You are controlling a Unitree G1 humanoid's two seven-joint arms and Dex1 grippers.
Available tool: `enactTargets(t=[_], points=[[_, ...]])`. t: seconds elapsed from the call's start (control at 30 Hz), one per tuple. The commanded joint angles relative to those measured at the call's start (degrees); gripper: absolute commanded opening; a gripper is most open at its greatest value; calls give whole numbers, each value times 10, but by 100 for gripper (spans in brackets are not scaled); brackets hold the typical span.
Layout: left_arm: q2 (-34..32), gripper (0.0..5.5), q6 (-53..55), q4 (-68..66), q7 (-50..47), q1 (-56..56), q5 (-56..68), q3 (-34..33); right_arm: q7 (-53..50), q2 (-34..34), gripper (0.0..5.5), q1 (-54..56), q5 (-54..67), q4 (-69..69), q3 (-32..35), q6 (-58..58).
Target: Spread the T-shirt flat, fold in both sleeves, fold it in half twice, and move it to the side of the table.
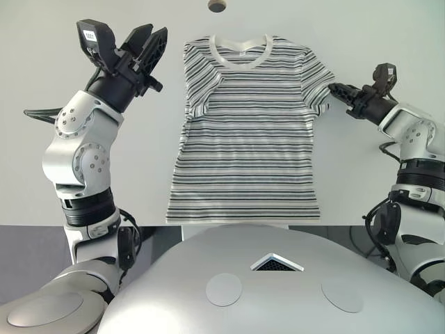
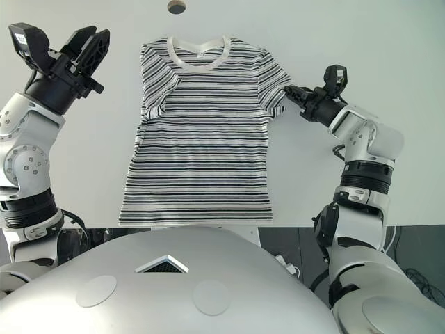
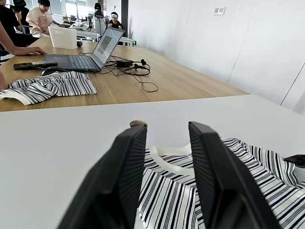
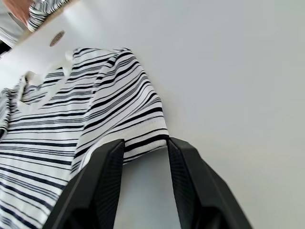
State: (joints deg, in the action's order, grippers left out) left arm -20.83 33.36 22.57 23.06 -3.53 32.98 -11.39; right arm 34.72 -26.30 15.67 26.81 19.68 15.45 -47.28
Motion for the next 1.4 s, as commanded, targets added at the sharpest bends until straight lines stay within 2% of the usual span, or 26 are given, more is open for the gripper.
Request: enactTargets(t=[0.03,0.63,0.87,0.93,1.17,1.4], points=[[-7,165,10,-4,-7,-1,-5,2,-2,5,169,13,-2,18,-8,-8],[-12,165,11,-4,-10,1,-5,-5,8,18,169,40,10,58,2,17],[-14,165,13,-3,-13,1,-3,-6,14,26,27,38,9,46,0,16],[-14,165,13,-2,-14,1,-3,-5,13,26,1,38,9,45,0,17],[-12,165,13,-1,-18,2,-1,-5,6,25,1,31,8,26,4,21],[-12,165,11,-3,-16,0,-2,-2,-1,45,1,3,22,-73,-9,4]])
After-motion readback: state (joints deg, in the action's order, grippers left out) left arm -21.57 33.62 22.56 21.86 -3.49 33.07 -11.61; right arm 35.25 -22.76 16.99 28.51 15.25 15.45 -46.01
